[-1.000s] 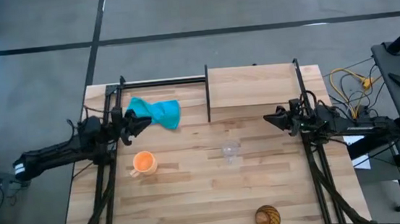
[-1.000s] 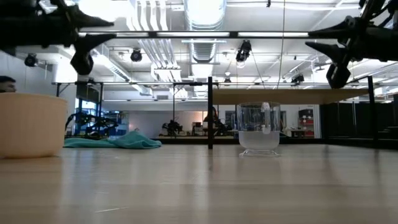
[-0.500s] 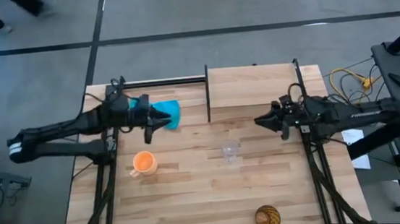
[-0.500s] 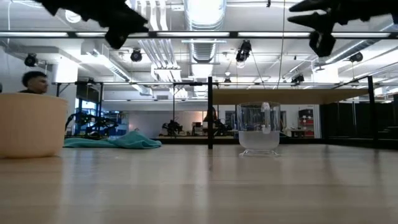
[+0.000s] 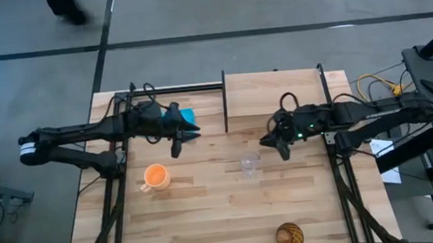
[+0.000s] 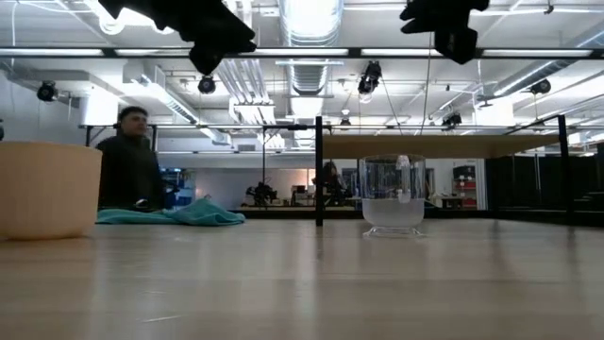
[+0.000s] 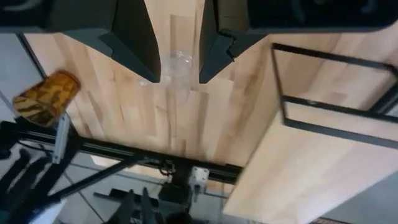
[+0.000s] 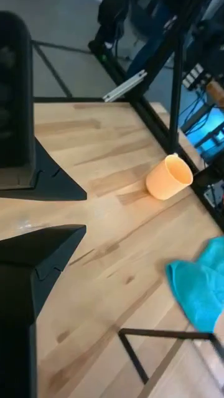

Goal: Stack small to large cups/mugs on shelf
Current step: Put the brown glass on the shelf

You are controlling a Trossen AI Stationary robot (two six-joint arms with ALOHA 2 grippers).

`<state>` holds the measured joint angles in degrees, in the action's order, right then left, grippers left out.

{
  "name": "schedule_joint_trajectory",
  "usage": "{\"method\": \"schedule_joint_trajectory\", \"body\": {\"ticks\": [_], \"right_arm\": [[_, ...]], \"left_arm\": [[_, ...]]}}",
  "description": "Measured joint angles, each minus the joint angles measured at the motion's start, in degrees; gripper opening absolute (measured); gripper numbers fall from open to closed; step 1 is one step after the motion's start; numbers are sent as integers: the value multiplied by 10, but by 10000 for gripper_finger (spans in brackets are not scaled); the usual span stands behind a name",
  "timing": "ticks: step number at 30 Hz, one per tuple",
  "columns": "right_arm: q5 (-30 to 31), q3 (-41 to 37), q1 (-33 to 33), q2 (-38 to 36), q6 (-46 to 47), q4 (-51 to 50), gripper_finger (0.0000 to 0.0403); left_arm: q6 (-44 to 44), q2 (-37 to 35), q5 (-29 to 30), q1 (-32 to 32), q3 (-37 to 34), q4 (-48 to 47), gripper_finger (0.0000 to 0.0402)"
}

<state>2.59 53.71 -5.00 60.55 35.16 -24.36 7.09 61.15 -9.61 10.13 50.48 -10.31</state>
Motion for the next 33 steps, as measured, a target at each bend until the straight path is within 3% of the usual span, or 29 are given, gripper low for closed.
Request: {"method": "schedule_joint_trajectory", "body": {"ticks": [4, 10, 21, 28, 33], "right_arm": [[0, 39, -4, 39, -13, -51, 68], [0, 84, -5, 99, 54, -149, 68], [-2, 139, -8, 207, 69, -160, 68], [-36, 176, -7, 258, 50, -167, 68], [-49, 210, -7, 297, 53, -268, 79]], "left_arm": [[0, 6, 0, -9, 11, 2, 95], [0, -24, 0, -9, 13, 3, 95], [-5, -63, 0, -9, 6, 3, 95], [-1, -62, 0, -9, -1, 2, 95], [-1, -64, 0, -9, -1, 3, 95]]}}
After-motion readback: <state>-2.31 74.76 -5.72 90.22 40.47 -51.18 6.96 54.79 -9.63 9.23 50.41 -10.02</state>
